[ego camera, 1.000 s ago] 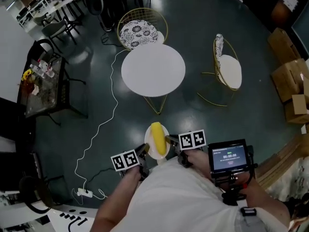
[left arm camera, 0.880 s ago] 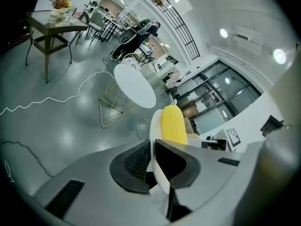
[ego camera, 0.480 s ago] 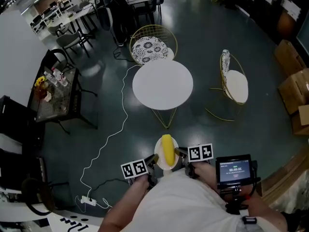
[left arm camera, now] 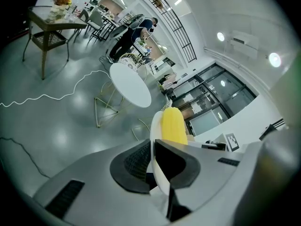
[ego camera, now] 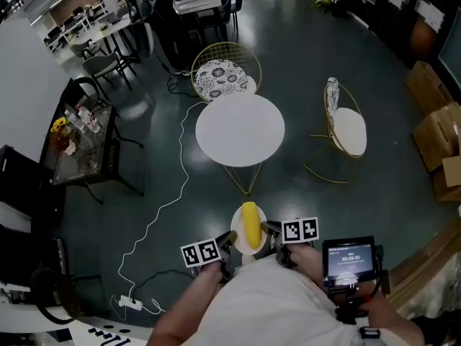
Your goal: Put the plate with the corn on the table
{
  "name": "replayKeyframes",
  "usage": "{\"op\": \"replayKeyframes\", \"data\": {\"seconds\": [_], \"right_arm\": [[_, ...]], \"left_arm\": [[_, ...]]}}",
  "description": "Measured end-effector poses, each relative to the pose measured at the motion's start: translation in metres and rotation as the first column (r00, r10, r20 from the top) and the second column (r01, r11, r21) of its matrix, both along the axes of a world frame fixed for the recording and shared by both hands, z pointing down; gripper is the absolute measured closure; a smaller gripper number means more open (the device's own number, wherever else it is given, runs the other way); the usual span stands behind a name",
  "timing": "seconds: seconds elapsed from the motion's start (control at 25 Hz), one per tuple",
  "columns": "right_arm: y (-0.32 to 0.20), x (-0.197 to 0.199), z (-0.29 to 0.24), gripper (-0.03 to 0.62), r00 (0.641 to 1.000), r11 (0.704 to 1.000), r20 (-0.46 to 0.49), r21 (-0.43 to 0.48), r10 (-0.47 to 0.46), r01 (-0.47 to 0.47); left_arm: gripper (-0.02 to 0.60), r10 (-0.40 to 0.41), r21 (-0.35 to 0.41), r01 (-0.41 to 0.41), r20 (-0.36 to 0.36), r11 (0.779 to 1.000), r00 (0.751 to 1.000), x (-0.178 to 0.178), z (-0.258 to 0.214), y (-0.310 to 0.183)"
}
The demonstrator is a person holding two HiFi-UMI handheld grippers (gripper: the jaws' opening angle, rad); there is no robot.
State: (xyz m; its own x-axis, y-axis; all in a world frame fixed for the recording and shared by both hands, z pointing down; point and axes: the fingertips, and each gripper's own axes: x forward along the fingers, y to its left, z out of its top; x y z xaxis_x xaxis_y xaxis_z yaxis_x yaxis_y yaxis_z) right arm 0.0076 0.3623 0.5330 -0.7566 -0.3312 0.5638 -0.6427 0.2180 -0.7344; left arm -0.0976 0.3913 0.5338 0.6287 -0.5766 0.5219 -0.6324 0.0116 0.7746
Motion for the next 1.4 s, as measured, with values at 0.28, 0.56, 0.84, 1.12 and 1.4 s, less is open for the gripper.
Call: {"op": "replayKeyframes", "data": {"seconds": [0.28,0.56,0.84,1.12,1.4], "right_arm": [[-0.005,-0.004,-0.001,0.546,1.0,1.0,0.013,0.004,0.008,-0.008],[-0.019,-0.013,-0.006,0.546,1.0,1.0,0.028,0.0,-0.014,0.014],[-0.053,-0.011,-0.004,0.546,0.998,0.999,0.047,-0.018,-0.032,0.033],[-0.093,-0.009,-0.005,0.546,0.996,0.998,0.073,-0.019,-0.054,0.055],[-0.133,-0.002,0.002,0.546,0.993,0.997,0.089,-0.033,-0.071,0.075]], "left_arm": [[0.545,-0.006,0.005,0.006,-0.005,1.0,1.0,-0.004,0.0,-0.004],[0.545,-0.029,0.0,0.029,-0.003,1.0,1.0,-0.013,-0.003,-0.017],[0.545,-0.051,-0.012,0.051,0.005,0.999,0.999,-0.009,-0.001,-0.048],[0.545,-0.08,-0.011,0.08,0.012,0.997,0.997,-0.007,-0.002,-0.086],[0.545,-0.107,-0.027,0.108,0.026,0.994,0.994,0.001,0.005,-0.122]]}}
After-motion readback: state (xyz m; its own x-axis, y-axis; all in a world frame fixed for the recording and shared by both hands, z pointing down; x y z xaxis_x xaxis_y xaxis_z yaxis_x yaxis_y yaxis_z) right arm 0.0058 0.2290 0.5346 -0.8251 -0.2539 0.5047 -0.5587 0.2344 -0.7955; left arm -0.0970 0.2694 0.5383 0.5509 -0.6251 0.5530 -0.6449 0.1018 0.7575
